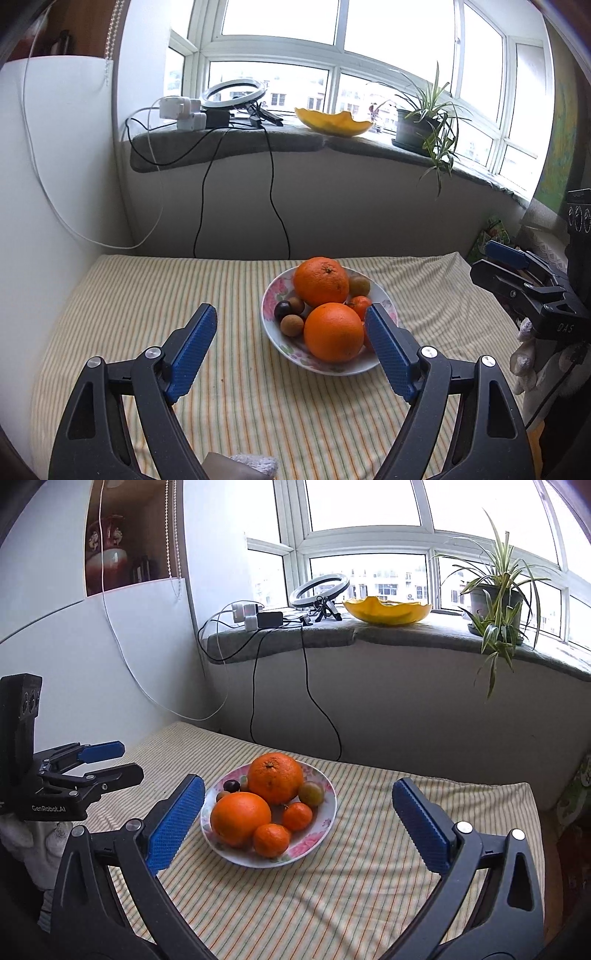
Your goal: Organize fruits
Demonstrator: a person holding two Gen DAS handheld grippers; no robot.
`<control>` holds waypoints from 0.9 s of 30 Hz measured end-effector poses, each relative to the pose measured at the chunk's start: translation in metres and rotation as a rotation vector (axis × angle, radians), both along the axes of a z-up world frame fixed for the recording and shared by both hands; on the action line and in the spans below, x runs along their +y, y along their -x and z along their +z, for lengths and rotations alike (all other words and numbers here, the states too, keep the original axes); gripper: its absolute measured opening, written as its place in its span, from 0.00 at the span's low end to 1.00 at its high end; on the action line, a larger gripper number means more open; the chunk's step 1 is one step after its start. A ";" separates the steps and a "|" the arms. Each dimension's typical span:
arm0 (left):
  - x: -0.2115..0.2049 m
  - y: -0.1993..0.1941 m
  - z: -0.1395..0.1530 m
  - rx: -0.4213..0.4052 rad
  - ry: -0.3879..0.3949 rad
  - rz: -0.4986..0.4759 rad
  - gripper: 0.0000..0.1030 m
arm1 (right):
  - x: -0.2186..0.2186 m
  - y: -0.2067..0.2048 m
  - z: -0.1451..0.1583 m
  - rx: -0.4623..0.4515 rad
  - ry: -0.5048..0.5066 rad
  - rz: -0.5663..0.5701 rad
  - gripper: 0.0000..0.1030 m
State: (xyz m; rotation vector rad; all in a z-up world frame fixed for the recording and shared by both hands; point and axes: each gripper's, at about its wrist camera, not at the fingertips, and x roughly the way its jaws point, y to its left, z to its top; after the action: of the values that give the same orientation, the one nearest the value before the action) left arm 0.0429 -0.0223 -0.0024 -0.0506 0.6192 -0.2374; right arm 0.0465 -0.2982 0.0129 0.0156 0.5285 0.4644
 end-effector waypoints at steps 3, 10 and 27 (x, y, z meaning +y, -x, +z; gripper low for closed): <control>0.000 0.003 0.001 -0.001 -0.001 0.007 0.80 | -0.001 0.004 0.000 -0.012 0.010 -0.013 1.00; 0.002 0.009 0.002 -0.007 -0.001 0.014 0.80 | 0.000 0.009 0.001 -0.014 0.015 -0.012 1.00; 0.005 0.012 0.004 -0.014 0.000 0.020 0.82 | 0.003 0.009 0.003 -0.016 0.016 -0.001 1.00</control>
State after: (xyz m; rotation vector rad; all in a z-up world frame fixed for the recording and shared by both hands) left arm 0.0312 -0.0170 0.0012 -0.0555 0.6048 -0.2186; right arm 0.0376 -0.2950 0.0158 -0.0028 0.5168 0.4589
